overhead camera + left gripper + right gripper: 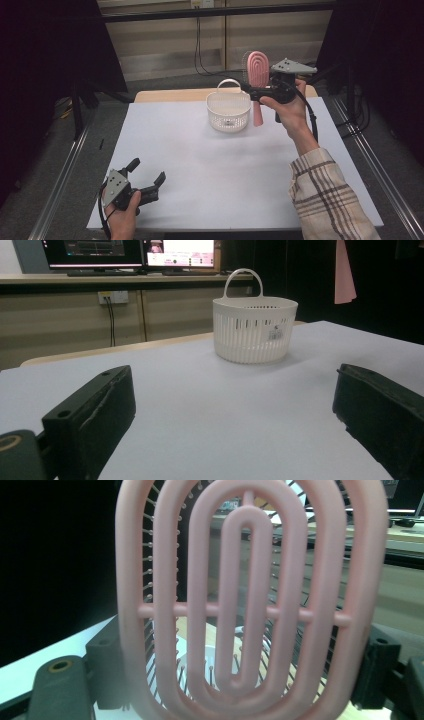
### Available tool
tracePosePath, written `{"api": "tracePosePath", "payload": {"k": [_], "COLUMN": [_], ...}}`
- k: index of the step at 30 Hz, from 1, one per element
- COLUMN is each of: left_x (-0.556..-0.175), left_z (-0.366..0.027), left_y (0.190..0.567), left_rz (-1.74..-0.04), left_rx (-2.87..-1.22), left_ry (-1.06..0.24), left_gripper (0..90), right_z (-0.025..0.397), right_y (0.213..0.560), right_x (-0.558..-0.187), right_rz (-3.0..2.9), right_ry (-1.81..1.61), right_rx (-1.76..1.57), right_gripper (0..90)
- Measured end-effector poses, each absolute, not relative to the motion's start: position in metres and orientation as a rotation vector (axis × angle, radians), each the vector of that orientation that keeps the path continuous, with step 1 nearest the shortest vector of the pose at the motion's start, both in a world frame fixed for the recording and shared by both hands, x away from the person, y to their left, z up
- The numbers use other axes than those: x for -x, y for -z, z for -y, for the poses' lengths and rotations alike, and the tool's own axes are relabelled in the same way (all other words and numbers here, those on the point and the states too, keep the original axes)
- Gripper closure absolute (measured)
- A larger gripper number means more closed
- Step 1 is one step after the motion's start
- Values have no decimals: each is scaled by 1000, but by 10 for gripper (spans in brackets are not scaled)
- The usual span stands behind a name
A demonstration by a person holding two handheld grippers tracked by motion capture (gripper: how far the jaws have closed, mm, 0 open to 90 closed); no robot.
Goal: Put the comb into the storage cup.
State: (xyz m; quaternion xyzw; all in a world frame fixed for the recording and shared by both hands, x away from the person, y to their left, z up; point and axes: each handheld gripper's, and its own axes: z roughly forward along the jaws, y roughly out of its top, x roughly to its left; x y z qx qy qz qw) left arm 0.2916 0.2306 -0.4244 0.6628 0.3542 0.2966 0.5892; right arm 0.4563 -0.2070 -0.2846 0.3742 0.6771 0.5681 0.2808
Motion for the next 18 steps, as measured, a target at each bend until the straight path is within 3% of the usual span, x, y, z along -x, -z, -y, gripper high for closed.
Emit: {"api": "tracePosePath", "payload": {"k": [18], "left_x": [-293], "left_z": [-230], "left_y": [425], "left_rz": [-821], "left_rx": [-1539], "left_ry": [-679], "left_gripper": [37], "right_z": [200], "right_y": [273], "right_x": [-465], "right_rz": [-1788], "right_ry": [-1542], "right_rx": [-990], "right_gripper": [190]}}
